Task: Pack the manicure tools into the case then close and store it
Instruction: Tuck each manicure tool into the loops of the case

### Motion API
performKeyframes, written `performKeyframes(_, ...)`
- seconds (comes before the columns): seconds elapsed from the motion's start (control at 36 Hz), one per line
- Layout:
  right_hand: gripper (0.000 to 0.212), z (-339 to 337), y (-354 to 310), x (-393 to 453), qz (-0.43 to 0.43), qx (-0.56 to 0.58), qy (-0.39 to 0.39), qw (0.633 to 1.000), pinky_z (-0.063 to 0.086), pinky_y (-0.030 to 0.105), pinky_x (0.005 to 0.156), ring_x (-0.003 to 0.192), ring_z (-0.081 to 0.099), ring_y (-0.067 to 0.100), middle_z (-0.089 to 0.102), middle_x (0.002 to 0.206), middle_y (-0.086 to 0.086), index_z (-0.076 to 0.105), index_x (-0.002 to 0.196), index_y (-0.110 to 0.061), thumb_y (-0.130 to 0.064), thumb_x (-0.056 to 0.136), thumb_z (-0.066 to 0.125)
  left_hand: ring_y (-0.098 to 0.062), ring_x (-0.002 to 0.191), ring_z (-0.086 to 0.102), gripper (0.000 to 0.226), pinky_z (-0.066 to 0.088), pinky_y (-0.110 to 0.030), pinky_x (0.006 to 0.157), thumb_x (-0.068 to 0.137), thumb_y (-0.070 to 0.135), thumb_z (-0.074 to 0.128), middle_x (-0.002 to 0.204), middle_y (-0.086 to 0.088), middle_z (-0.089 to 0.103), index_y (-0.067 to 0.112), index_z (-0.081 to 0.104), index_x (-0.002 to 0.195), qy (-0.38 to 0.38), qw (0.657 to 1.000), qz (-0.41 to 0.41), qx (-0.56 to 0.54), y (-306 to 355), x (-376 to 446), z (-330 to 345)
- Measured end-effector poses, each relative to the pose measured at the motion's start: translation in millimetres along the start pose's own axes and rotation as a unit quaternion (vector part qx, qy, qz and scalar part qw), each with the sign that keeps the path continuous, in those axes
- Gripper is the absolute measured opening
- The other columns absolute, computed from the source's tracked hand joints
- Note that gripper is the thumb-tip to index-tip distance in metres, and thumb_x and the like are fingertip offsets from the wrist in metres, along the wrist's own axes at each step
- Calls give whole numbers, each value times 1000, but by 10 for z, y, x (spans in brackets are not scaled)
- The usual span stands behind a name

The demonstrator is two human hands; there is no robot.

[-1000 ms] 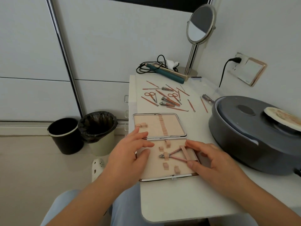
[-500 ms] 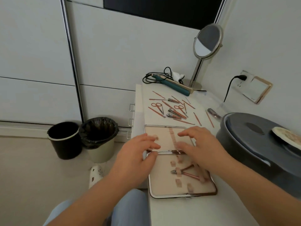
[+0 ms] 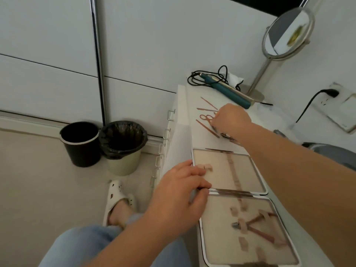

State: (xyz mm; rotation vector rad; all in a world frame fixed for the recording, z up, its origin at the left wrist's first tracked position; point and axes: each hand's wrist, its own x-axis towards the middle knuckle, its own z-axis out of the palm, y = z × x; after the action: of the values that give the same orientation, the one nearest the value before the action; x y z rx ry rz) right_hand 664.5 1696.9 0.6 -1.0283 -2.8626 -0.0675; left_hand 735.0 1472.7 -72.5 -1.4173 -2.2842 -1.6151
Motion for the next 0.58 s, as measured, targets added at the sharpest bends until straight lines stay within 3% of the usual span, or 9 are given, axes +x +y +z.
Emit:
performKeyframes(0.14,27,64,-26,34,-1,-32,0,1000,27,24,43,55,46,15,50,62,0,43,60,-15,-27,81,55,10,120,29,24,18,-6,103,77,30,51,109,22,53,23,71,88,8,1000,-16,-16,-43,-9,21)
performKeyframes(0.25,26,32,-73,58,0,-35,-13,999,28,24,42,54,46,15,50,61,1,46,60,-13,-23,82,56,18,121,21,23,15,-4,102,77,31,51,109,24,51,25,70,90,6,999,-15,-29,-57,-23,27)
performKeyframes(0.39,23,8,-131,66,10,-41,-15,999,27,23,43,53,46,14,49,60,0,47,61,-13,-21,80,57,16,122,21,23,16,-5,102,78,31,52,112,19,55,23,70,91,2,999,-9,-34,-67,-35,16)
performKeyframes(0.58,29,-97,-152,57,62,20,-98,993,31,26,46,56,45,16,47,62,4,47,59,-10,-26,77,63,19,120,19,20,13,-2,101,80,28,54,111,22,51,23,69,92,-3,1000,-6,-30,-42,-31,1)
